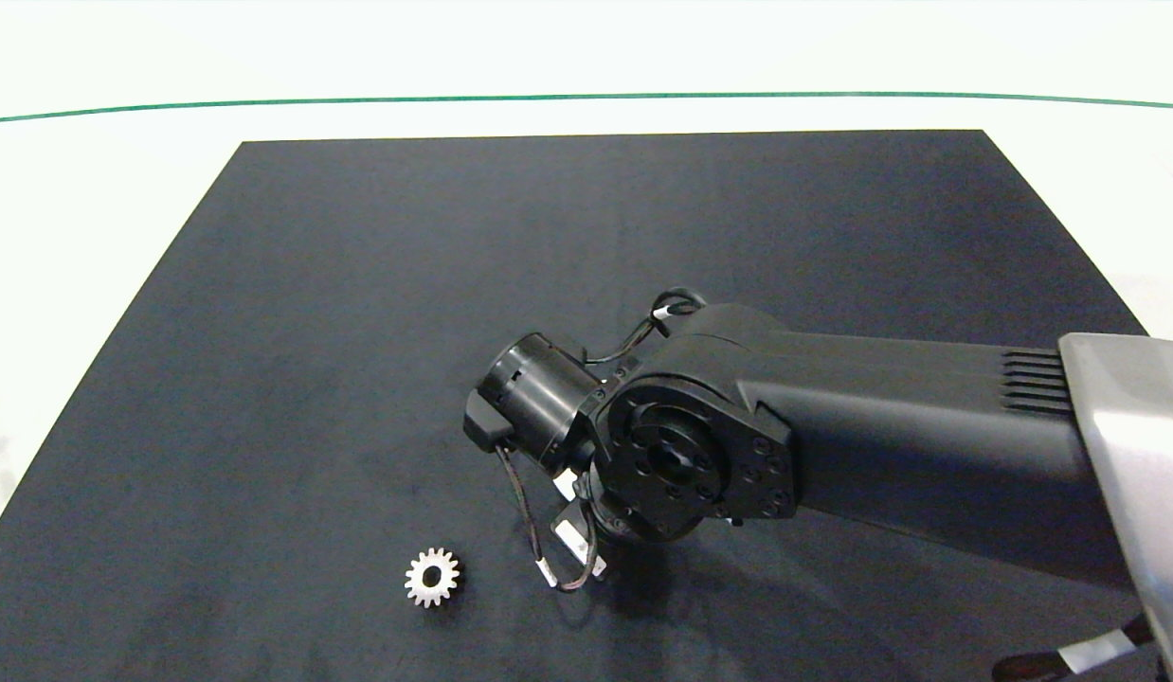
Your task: Remove an incorrectly installed larger gear and replace it with the correct smaller gear
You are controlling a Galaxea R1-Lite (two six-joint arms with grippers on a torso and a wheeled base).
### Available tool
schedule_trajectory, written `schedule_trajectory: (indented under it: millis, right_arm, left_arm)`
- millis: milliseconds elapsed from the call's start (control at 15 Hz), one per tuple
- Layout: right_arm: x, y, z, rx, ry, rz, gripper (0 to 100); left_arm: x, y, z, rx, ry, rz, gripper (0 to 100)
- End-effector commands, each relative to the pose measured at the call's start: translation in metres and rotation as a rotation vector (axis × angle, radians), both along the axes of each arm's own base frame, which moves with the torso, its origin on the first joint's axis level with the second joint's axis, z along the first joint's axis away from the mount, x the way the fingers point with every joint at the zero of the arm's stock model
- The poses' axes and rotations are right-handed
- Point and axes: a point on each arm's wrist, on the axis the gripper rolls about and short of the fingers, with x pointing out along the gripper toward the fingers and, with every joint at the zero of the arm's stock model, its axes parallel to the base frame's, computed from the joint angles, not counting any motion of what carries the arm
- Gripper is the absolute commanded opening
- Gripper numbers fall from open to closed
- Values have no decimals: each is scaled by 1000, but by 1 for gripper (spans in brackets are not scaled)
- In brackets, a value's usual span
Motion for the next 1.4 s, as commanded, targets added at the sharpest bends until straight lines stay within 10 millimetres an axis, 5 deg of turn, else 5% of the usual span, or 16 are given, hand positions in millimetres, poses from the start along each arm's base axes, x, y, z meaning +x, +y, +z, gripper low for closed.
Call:
schedule_trajectory:
  millis: [67, 1400]
  right_arm:
    - [-19, -28, 73, 137, -80, 3, 0]
    - [-24, -32, 84, 162, -96, 1, 0]
  left_arm:
    - [-1, 0, -1, 0, 6, 1, 100]
    - [0, 0, -1, 0, 7, 1, 100]
